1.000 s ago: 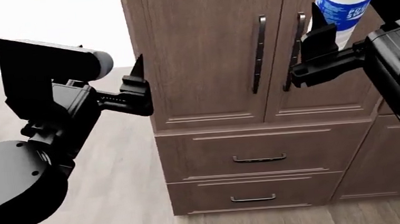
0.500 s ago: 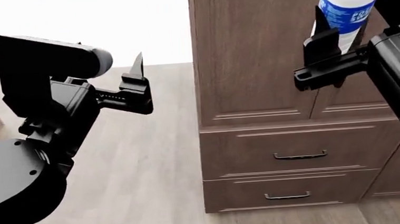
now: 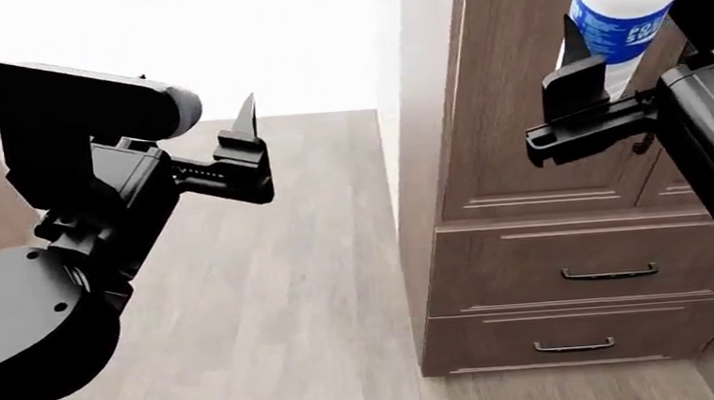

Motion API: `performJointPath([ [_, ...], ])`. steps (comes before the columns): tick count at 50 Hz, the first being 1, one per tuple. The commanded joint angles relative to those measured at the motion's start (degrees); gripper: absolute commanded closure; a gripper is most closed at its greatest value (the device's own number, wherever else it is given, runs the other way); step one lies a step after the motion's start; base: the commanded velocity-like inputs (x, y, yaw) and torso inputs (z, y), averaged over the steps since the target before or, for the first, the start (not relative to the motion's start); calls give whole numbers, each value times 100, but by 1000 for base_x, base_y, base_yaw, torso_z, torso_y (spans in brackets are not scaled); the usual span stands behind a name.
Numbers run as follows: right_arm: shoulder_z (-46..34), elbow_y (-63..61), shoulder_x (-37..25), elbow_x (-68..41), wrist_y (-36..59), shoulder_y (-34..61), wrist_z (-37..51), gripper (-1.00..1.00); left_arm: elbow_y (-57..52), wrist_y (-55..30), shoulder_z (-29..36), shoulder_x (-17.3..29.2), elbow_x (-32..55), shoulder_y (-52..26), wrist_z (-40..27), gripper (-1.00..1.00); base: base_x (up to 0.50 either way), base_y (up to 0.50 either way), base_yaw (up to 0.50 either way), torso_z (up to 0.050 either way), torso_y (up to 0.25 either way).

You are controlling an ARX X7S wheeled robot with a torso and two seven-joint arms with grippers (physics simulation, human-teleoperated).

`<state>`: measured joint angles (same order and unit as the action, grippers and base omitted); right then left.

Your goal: Move the drinks to the dining counter.

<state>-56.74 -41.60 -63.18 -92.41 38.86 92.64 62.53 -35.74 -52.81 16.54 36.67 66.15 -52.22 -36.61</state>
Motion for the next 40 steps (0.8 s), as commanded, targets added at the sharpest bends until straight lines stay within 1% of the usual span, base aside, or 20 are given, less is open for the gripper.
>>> performJointPath([
  [1, 76, -19, -21, 120, 30, 2, -38, 100, 2, 12, 29, 2, -12, 3, -5, -100, 7, 500, 0, 0, 0],
  [7, 75, -40, -30, 125, 7, -41, -30, 100, -36, 24, -10, 53, 32, 56, -32, -100, 9, 500, 0, 0, 0],
  [12, 84, 8, 50, 78, 89, 58, -30, 100, -34, -21, -21, 49, 104, -43, -72, -100, 16, 500, 0, 2, 2],
  [18, 78, -21, 22, 117, 57, -9, -35, 100, 25, 29, 67, 0, -15, -28, 9, -100, 15, 500, 0, 0, 0],
  [25, 59, -23, 33, 234, -28, -135, -83, 100, -26, -27, 62, 30, 66, -68, -51, -100, 26, 500, 0, 0, 0],
  [28, 50, -24, 45, 210, -11, -138, -78, 100, 76, 57, 91, -4, -40, -24, 38, -100, 32, 500, 0, 0, 0],
  [40, 119, -131, -82, 118, -40, -128, -44, 100, 59, -28, 168, -65, 18, -167, -26, -100, 48, 500, 0, 0, 1],
])
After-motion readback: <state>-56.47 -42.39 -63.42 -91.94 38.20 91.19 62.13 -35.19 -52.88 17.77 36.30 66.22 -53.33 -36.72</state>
